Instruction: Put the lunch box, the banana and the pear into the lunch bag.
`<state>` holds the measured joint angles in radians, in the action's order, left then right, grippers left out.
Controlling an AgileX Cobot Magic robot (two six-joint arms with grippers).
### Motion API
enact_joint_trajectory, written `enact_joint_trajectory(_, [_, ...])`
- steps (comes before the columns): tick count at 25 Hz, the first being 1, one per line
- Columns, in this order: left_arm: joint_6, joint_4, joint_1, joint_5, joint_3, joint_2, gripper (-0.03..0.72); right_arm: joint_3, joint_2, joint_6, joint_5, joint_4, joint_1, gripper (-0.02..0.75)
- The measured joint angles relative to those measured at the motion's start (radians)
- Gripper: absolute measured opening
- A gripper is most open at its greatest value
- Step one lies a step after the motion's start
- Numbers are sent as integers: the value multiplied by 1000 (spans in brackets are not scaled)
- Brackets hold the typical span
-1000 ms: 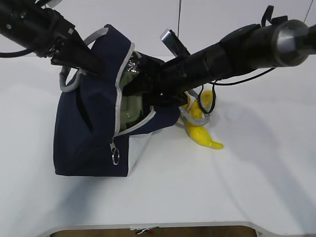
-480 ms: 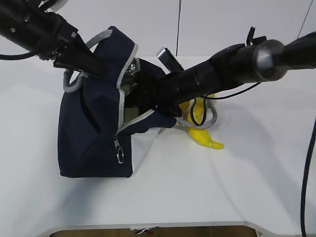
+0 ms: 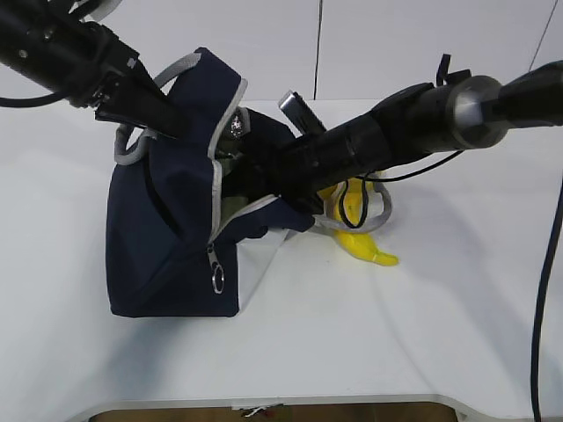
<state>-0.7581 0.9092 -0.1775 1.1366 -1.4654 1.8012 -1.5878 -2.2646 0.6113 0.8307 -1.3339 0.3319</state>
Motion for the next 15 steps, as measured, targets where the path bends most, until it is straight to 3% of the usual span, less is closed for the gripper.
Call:
enact_joint_trajectory(10, [0,-4,0,18,0,0,0,-16,0,-18,95,59,0,543])
enact_joint_trajectory(15, [0,-4,0,20,0,0,0,-102,0,-117,164,231,1,550])
